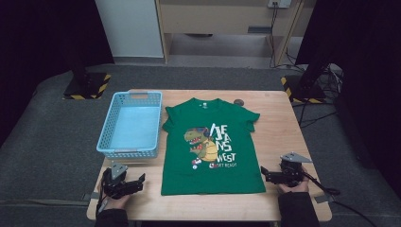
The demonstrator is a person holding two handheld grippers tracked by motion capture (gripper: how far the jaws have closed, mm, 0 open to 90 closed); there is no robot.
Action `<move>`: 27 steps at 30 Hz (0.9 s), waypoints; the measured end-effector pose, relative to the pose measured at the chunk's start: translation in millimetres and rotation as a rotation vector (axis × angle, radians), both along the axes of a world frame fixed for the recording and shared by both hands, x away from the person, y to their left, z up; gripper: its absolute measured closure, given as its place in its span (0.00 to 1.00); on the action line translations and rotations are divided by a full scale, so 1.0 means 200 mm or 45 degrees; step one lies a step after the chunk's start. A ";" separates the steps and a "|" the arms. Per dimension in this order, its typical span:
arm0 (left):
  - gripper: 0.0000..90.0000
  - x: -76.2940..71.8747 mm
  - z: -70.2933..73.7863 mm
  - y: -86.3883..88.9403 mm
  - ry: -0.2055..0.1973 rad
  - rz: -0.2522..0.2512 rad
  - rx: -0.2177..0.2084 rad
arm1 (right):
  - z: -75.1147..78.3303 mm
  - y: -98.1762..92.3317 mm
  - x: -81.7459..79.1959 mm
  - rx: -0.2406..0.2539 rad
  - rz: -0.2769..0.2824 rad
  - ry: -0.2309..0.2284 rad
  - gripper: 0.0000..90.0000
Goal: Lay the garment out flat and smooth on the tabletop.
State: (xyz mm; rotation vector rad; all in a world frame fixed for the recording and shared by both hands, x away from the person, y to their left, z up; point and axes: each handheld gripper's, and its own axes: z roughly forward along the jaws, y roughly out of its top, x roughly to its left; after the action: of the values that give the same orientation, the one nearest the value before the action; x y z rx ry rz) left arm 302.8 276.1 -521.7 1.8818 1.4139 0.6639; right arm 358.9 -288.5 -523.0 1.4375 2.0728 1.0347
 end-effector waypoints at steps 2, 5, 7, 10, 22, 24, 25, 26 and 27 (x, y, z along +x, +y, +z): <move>0.09 0.00 0.00 0.01 0.002 0.006 0.002 | 0.00 -0.01 0.00 0.003 -0.007 -0.001 0.00; 0.09 0.00 -0.01 0.03 0.003 0.018 0.001 | -0.01 -0.03 0.00 0.006 -0.020 0.003 0.00; 0.09 0.00 -0.01 0.04 0.002 0.027 0.001 | -0.01 -0.04 0.01 0.007 -0.024 0.003 0.00; 0.09 0.00 -0.01 0.06 0.002 0.038 0.001 | -0.01 -0.06 0.01 0.012 -0.034 0.004 0.00; 0.09 -0.01 -0.01 0.12 -0.013 0.080 -0.001 | -0.02 -0.12 0.01 0.019 -0.068 0.012 0.00; 0.09 -0.02 0.00 0.14 -0.015 0.093 0.001 | -0.02 -0.14 0.01 0.020 -0.083 0.013 0.00; 0.09 -0.02 -0.01 0.14 -0.015 0.096 0.000 | -0.02 -0.15 0.01 0.023 -0.088 0.010 0.00; 0.09 -0.02 -0.01 0.14 -0.015 0.096 0.000 | -0.02 -0.16 0.01 0.024 -0.096 0.009 0.00; 0.09 -0.02 0.00 0.15 -0.016 0.097 0.003 | -0.02 -0.17 0.01 0.028 -0.105 0.010 0.00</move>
State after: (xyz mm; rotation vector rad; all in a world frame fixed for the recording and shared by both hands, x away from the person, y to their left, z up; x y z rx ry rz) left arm 298.4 306.6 -522.7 1.8301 1.4835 0.7137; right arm 360.3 -322.2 -526.4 1.5269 1.9959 1.0238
